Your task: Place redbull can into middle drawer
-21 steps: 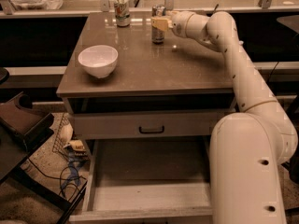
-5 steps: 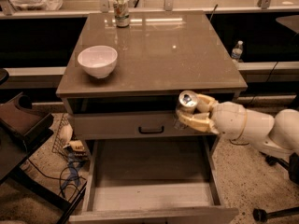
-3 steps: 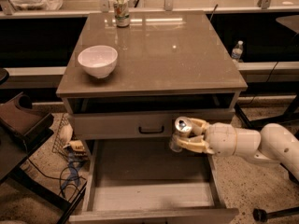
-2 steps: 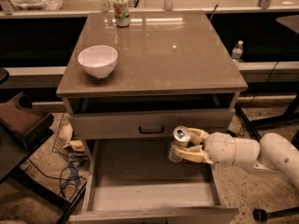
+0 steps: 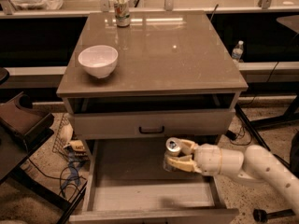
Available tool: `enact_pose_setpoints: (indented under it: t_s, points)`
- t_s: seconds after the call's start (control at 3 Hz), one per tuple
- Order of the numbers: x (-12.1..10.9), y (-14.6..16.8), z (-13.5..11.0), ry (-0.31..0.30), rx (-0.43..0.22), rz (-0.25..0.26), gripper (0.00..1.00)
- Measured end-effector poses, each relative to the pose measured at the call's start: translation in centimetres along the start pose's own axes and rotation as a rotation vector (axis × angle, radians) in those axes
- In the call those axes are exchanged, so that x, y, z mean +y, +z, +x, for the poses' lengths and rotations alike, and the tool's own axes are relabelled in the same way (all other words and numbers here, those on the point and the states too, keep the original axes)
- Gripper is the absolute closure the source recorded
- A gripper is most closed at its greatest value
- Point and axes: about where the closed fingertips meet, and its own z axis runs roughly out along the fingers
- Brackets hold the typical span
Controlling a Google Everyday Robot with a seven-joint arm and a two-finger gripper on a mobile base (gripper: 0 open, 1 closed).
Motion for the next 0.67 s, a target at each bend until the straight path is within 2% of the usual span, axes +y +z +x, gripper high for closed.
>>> enact_pose_setpoints:
  t_s: [0.33, 0.67]
  points:
    - [-0.4, 1.7, 6.7, 0.067, 0.03, 0.026, 1.0]
    - [-0.5, 3.1, 12.4, 0.094, 0.046, 0.01, 1.0]
